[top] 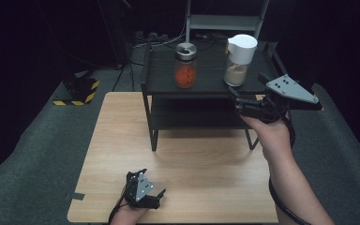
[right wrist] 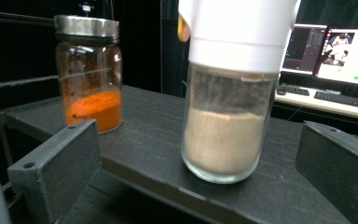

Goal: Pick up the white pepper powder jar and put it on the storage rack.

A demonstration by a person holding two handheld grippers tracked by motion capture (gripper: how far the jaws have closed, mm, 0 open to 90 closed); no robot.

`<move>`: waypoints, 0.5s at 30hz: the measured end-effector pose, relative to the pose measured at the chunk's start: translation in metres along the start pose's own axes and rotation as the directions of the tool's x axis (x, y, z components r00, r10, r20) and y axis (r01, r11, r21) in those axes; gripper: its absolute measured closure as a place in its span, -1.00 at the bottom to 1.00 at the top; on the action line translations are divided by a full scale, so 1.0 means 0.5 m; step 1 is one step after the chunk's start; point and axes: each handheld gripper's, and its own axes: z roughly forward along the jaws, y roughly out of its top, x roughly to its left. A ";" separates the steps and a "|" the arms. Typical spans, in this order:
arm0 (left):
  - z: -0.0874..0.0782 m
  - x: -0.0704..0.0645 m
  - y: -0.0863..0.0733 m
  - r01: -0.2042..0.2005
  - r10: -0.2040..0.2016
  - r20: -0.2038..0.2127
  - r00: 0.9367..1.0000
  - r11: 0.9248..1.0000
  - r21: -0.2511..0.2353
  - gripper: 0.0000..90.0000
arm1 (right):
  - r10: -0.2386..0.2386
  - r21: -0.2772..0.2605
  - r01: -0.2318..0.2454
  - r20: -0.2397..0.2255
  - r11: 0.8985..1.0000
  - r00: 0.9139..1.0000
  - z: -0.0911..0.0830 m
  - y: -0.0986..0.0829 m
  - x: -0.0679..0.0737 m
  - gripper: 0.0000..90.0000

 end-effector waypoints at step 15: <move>0.000 -0.002 0.000 0.005 -0.005 -0.008 1.000 1.000 -0.001 -0.98 | -0.024 0.013 0.024 -0.026 1.000 0.999 -0.053 -0.074 0.008 -1.00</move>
